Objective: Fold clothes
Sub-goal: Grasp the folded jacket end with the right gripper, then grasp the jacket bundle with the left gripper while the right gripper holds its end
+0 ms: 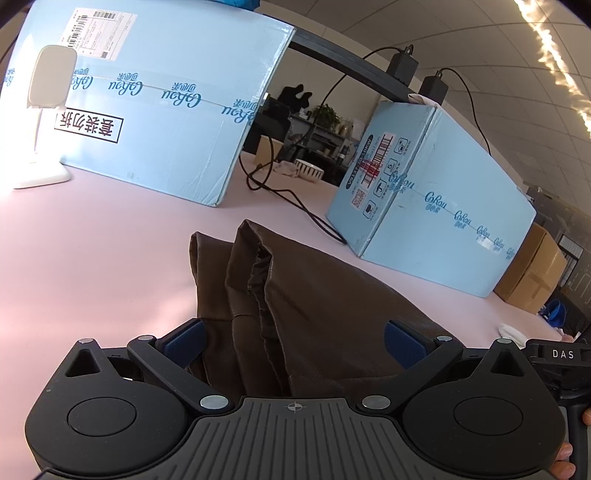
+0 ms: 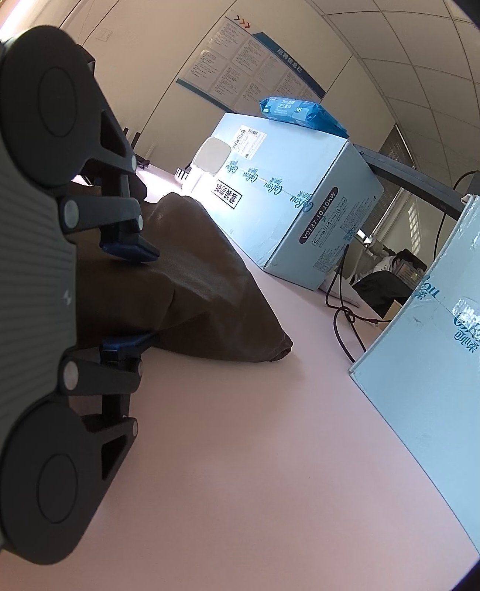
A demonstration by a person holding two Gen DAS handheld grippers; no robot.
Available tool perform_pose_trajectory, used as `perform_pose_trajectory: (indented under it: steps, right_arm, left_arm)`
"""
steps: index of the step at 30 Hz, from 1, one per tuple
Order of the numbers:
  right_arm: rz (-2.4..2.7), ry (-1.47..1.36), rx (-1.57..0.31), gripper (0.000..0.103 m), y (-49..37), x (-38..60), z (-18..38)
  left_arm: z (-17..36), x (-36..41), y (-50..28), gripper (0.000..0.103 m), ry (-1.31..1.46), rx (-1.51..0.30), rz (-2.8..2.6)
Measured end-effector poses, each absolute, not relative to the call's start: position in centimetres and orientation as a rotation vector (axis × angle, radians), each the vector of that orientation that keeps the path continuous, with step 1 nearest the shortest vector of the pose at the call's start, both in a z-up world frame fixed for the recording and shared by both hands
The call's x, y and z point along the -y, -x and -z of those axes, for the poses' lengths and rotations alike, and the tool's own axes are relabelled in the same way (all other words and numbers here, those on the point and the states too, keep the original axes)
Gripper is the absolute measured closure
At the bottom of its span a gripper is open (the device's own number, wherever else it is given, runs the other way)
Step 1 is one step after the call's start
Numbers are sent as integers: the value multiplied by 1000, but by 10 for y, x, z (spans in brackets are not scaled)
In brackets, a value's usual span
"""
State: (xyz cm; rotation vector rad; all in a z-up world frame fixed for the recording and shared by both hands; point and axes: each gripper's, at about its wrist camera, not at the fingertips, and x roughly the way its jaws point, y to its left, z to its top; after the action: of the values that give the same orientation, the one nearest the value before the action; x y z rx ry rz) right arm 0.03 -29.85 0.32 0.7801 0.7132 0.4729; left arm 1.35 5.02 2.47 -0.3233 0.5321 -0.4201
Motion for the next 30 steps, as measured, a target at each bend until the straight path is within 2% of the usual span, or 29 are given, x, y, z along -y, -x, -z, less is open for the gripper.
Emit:
perform_pose_trajectory:
  steps: [7, 12, 18, 23, 27, 30]
  right_arm:
    - [-464, -750, -709, 70, 0, 296, -4]
    - [-465, -736, -707, 70, -1, 295, -4]
    - [-460, -737, -710, 66, 0, 295, -4]
    - [-451, -745, -712, 63, 2, 296, -4]
    - [-446, -746, -714, 61, 4, 296, -5]
    - [-443, -746, -711, 61, 5, 296, -4]
  left_arm:
    - [-24, -50, -14, 0, 321, -535, 419]
    - [-27, -55, -12, 0, 341, -560, 403]
    - [-54, -82, 45, 0, 467, -654, 399]
    - [-71, -76, 96, 0, 324, -718, 355]
    - [-51, -71, 105, 0, 332, -818, 318]
    - [-35, -64, 101, 0, 357, -800, 286]
